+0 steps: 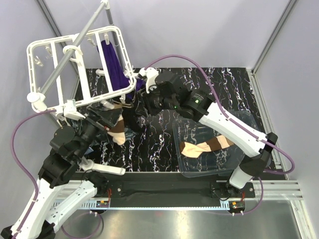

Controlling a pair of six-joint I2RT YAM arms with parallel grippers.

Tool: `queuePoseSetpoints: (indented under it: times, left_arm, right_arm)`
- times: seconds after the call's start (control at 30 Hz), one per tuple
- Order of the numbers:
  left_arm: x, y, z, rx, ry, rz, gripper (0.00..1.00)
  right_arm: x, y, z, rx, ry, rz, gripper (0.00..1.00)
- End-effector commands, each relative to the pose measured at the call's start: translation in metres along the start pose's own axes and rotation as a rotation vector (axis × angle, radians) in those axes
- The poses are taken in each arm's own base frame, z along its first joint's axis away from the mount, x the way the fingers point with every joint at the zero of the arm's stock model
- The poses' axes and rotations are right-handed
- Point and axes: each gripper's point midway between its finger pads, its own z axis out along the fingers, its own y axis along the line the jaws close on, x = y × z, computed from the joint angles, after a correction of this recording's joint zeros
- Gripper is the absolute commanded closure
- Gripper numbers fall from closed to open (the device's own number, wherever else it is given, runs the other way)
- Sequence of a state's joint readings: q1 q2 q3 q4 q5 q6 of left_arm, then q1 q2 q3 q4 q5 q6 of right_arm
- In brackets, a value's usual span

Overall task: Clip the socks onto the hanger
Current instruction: Clamp the sock onto the hanger, then adjust the hanger on the clothesline.

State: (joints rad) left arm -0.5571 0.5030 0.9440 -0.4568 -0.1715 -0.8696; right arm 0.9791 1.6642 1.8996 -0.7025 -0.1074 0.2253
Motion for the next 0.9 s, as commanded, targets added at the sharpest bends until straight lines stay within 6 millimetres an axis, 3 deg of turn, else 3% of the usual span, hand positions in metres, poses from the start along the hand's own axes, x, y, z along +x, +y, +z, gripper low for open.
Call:
queuePoseSetpoints:
  times: [0.0, 0.07, 0.17, 0.2, 0.3, 0.5, 0.53, 0.7, 0.8, 0.87]
  left_arm:
    - [0.015, 0.011, -0.006, -0.030, 0.068, 0.034, 0.13]
    - [0.017, 0.012, -0.014, -0.039, 0.087, 0.030, 0.15]
    - [0.013, 0.007, -0.026, -0.019, 0.094, 0.032, 0.19]
    - [0.007, 0.001, -0.032, -0.006, 0.083, 0.031, 0.20]
    - [-0.001, -0.002, -0.046, -0.006, 0.069, 0.027, 0.24]
    - [-0.005, -0.011, -0.057, 0.045, 0.055, 0.003, 0.32]
    - [-0.003, -0.008, -0.054, 0.038, 0.058, 0.012, 0.32]
    - [0.004, 0.010, -0.039, -0.031, 0.062, 0.053, 0.28]
    - [0.012, 0.019, -0.029, -0.061, 0.078, 0.065, 0.27]
    - [0.015, 0.027, -0.026, -0.092, 0.079, 0.075, 0.25]
  right_arm:
    - [-0.021, -0.022, -0.035, 0.105, -0.082, -0.045, 0.55]
    - [-0.030, -0.049, -0.043, 0.152, -0.111, -0.010, 0.55]
    - [-0.038, -0.074, -0.046, 0.155, -0.143, 0.055, 0.55]
    - [-0.044, -0.094, -0.049, 0.185, -0.164, 0.090, 0.55]
    - [-0.054, -0.109, -0.046, 0.175, -0.206, 0.089, 0.54]
    - [-0.076, -0.124, -0.008, 0.124, -0.238, 0.088, 0.49]
    - [-0.074, -0.132, 0.008, 0.124, -0.231, 0.092, 0.49]
    - [-0.075, -0.148, 0.053, 0.105, -0.260, 0.121, 0.40]
    - [-0.068, -0.158, 0.076, 0.103, -0.268, 0.128, 0.29]
    - [-0.069, -0.162, 0.086, 0.096, -0.274, 0.121, 0.27]
